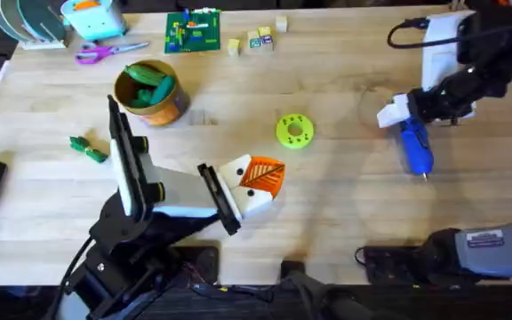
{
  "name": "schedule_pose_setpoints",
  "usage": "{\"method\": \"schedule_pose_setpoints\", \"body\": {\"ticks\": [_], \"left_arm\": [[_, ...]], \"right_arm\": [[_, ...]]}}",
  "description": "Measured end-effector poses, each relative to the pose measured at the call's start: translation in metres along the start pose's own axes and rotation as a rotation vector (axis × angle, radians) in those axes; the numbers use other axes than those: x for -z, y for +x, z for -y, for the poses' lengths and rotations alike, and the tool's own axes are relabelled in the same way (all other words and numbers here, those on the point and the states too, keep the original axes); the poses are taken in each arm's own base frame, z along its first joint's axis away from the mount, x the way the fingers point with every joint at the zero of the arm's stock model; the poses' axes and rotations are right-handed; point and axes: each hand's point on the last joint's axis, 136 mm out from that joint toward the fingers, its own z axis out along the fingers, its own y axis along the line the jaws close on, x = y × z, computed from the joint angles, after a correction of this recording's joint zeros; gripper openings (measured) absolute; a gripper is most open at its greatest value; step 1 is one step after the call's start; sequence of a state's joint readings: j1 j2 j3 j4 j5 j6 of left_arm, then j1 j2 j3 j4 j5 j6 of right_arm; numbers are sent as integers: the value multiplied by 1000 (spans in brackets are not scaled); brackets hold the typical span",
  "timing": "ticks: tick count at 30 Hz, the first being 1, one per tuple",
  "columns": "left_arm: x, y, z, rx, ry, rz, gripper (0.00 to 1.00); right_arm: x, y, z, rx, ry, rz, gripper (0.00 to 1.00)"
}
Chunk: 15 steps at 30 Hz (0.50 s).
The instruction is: Pick up the gripper from the table and insert it into the empty holder that is missing its gripper. Then pick up a screw, insert it into the mounting hole, and use the screwdriver to tighten it. Finally, clean up the table by picking up the vegetable and placing it into the bucket.
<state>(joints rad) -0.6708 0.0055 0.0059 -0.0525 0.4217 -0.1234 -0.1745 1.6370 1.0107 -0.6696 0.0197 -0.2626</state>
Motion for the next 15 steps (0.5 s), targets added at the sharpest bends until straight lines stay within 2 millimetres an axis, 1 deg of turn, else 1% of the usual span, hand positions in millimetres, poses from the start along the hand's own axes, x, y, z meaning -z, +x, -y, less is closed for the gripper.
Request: {"method": "schedule_pose_setpoints", "body": {"ticks": [2,10,15], "left_arm": [[0,0,0,0,0,0,12],[0,0,0,0,0,0,12],[0,0,0,0,0,0,12]], "right_arm": [[-7,-1,-1,1,-9,-10,990],[-8,-6,0,3,-9,7,979],[-8,-8,0,4,-9,16,952]]}}
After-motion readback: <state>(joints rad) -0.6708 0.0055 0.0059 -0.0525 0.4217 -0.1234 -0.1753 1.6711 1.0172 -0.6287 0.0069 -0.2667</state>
